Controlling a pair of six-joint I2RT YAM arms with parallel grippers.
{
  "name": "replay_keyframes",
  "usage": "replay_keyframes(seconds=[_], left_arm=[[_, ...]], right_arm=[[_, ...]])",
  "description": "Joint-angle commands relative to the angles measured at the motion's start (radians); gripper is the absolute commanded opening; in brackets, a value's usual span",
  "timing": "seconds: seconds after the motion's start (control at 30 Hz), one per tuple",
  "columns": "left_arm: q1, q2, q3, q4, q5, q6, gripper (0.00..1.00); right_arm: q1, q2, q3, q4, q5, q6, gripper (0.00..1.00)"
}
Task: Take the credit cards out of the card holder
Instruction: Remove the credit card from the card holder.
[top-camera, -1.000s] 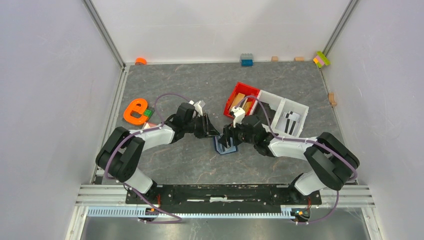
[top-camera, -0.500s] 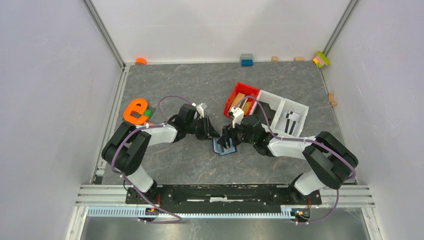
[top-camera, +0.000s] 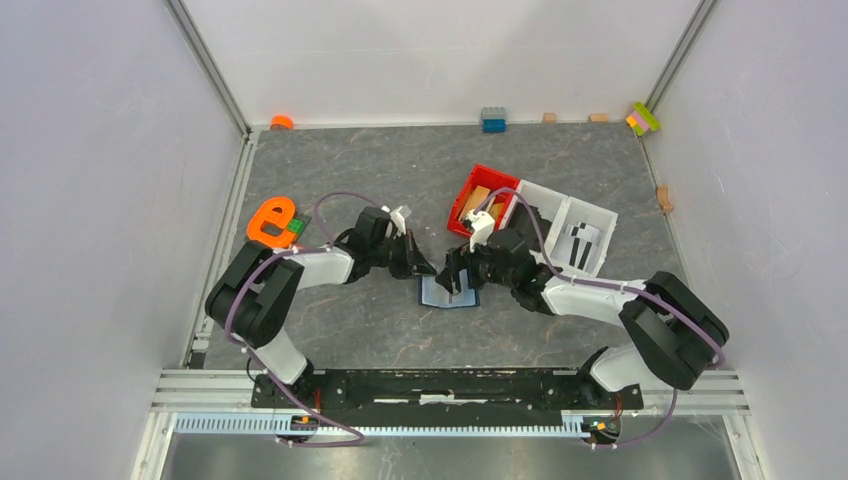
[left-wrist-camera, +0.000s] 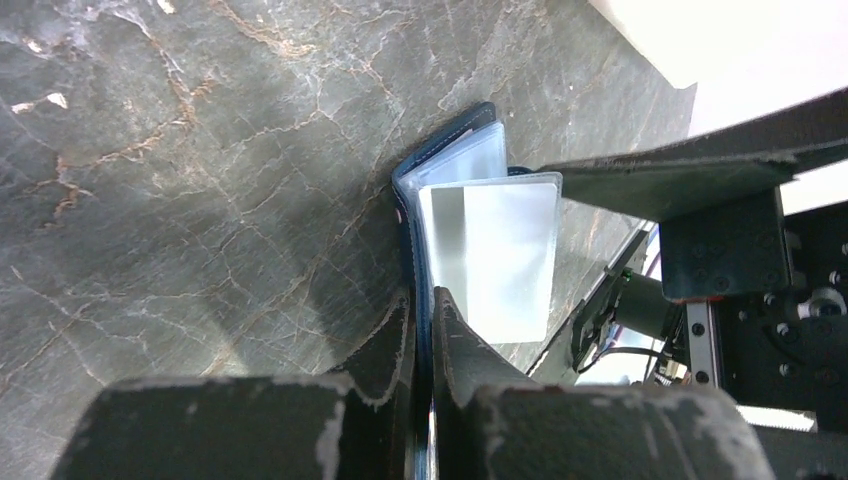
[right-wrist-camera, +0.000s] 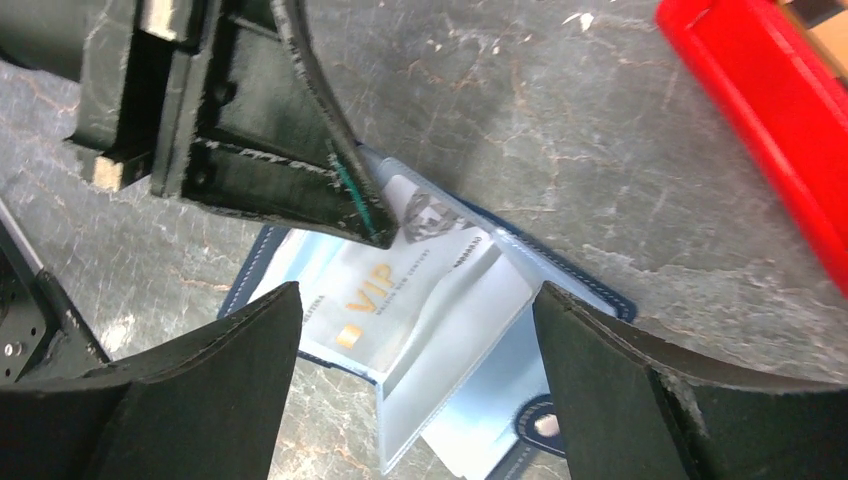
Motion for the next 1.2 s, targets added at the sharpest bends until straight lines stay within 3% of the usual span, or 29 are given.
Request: replay_keyframes(seconds=[0.0, 0.17, 0.3, 0.5, 0.63, 0.93, 1.17], left_arm=[[-0.001, -0.086, -0.023, 0.077, 0.018, -0.001, 0.02], [0.000, -0.197, -0.068, 0.119, 0.003, 0.006, 0.02], [0.006, -0.295, -0.123, 0.188, -0.006, -0.004, 0.02], [0.022, -0.432, -0.201, 0.302, -0.004, -0.034, 0.02], [0.038, -0.513, -0.257, 0.373, -0.021, -0.066, 0.02], [0.059, -0.634, -0.327, 0.453, -0.045, -0.102, 0.02], [0.061, -0.659, -0.358, 0.568, -0.005, -0.147, 0.02]], right_arm=[[-0.033, -0.061, 0.003, -0.031, 0.072, -0.004, 0.91], [-0.071, -0.141, -0.041, -0.002, 0.050, -0.014, 0.98], [-0.109, -0.228, -0.079, 0.013, 0.048, -0.027, 0.98], [-0.198, -0.400, -0.240, 0.234, -0.118, 0.027, 0.98], [-0.214, -0.467, -0.271, 0.274, -0.147, 0.033, 0.98], [-0.214, -0.345, -0.328, 0.566, -0.328, 0.168, 0.98], [-0.213, -0.272, -0.321, 0.630, -0.371, 0.213, 0.98]])
